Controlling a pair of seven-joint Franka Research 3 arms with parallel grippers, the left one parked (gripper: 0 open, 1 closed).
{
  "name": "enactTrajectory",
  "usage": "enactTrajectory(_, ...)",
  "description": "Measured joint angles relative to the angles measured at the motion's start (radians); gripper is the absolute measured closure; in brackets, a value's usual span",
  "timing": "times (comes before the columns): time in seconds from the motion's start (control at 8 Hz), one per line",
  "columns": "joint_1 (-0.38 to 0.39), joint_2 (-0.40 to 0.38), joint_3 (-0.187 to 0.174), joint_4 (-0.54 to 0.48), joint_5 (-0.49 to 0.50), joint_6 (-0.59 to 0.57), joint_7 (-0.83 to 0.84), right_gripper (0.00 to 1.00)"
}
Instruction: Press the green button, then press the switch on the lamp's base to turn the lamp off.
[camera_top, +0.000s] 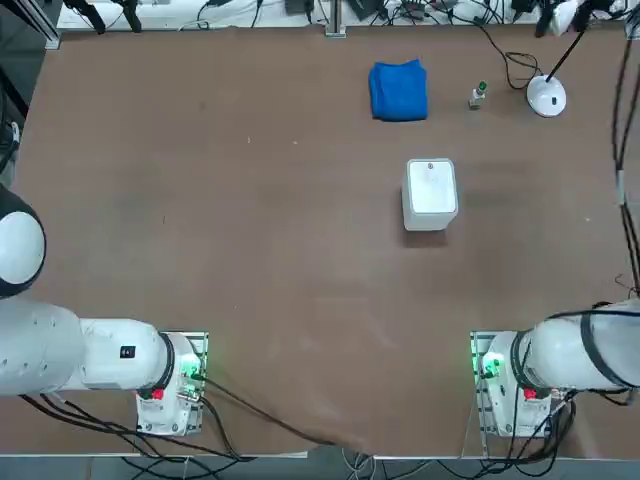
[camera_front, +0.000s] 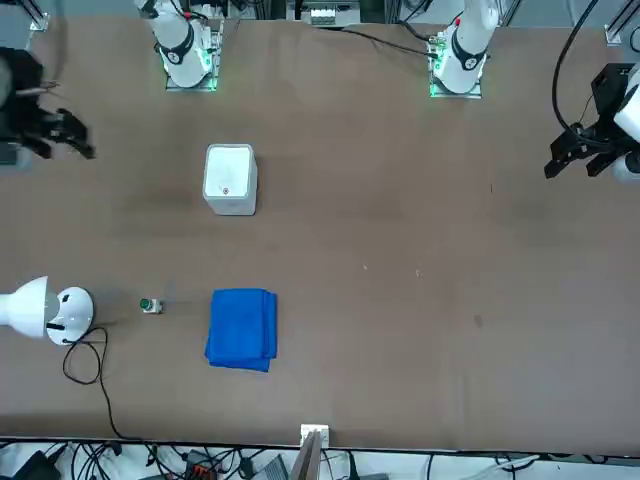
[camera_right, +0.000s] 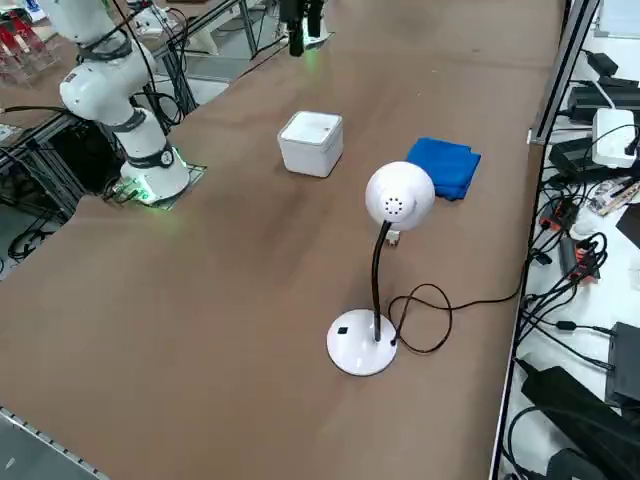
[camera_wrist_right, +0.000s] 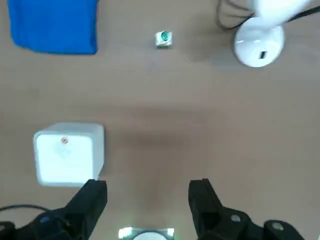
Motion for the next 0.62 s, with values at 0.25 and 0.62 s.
enactTrajectory(0.25, -0.031, -0.046, -0.026, -0.077, 0.043, 0.033, -0.007, 0.00)
enactTrajectory(0.62, -0.093, -0.161, -0.009, -0.215, 0.047, 0.104, -0.016, 0.00)
